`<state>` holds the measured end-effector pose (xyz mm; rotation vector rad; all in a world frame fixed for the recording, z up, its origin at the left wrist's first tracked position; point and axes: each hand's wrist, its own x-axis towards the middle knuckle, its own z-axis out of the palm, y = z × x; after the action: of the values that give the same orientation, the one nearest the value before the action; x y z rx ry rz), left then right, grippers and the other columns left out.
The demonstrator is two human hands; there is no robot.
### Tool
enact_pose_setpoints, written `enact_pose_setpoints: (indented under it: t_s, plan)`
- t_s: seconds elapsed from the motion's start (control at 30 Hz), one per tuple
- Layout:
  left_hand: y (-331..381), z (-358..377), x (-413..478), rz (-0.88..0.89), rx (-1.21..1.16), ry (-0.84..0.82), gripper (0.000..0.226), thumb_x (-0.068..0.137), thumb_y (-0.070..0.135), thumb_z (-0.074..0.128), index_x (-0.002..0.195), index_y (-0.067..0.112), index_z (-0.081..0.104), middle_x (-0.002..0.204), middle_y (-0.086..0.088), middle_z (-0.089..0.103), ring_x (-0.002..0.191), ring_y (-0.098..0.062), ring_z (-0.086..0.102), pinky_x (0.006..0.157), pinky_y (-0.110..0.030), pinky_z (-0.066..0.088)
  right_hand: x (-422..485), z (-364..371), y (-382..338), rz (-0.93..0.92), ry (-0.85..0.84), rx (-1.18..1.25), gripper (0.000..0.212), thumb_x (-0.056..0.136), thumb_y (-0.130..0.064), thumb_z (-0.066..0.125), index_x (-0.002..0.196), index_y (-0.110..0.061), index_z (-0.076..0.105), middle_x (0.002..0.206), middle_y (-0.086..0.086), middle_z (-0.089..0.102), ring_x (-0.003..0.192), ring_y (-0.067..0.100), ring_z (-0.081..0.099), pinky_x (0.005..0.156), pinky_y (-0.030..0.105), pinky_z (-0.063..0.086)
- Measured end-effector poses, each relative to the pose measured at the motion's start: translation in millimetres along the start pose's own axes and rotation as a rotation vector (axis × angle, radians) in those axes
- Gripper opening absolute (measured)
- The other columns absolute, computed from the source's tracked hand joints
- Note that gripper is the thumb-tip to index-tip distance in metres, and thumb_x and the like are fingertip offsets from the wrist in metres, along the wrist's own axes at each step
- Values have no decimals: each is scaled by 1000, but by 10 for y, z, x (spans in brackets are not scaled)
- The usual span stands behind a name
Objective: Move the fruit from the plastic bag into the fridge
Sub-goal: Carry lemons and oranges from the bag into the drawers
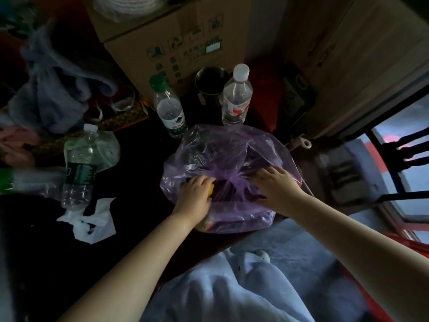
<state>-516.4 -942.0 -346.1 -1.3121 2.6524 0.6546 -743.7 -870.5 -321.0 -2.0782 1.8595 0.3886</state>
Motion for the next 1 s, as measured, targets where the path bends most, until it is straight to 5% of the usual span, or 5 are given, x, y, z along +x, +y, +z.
enact_pose_setpoints:
  t_s: [0.17, 0.43, 0.63, 0.9, 1.0]
  plan:
    - [10, 39, -40, 2, 28, -15, 53, 86, 20, 58, 136, 25, 41, 137, 7, 42, 129, -15, 37, 98, -31, 33, -213, 2, 116, 30, 145, -15, 22, 61, -19, 76, 82, -17, 70, 81, 1, 65, 73, 26, 64, 75, 36, 51]
    - [-8, 70, -6, 52, 14, -11, 52, 86, 15, 57, 136, 23, 43, 137, 5, 44, 127, -17, 40, 99, -30, 36, -518, -19, 305, 206, 253, 118, 17, 76, -21, 69, 93, -24, 68, 89, -6, 68, 87, 22, 65, 81, 34, 49]
    - [39, 62, -22, 149, -21, 3, 53, 83, 15, 61, 134, 20, 47, 132, 2, 49, 125, -20, 42, 98, -32, 37, -649, 6, 377, 203, 269, 141, 17, 67, -6, 66, 78, -18, 68, 78, -2, 65, 79, 26, 63, 70, 33, 49]
    - [131, 75, -62, 268, -116, 62, 51, 80, 13, 62, 130, 19, 51, 128, 2, 51, 122, -18, 43, 101, -28, 35, -739, 179, 240, 312, 223, 161, 39, 93, -38, 44, 72, -13, 66, 77, 2, 63, 80, 26, 61, 65, 29, 41]
    - [143, 83, -71, 278, -137, 53, 51, 80, 12, 63, 129, 19, 51, 127, 2, 51, 122, -18, 43, 104, -29, 36, -680, 209, 218, 445, 191, 178, 33, 95, -38, 45, 91, -13, 66, 93, 5, 65, 89, 29, 61, 62, 29, 33]
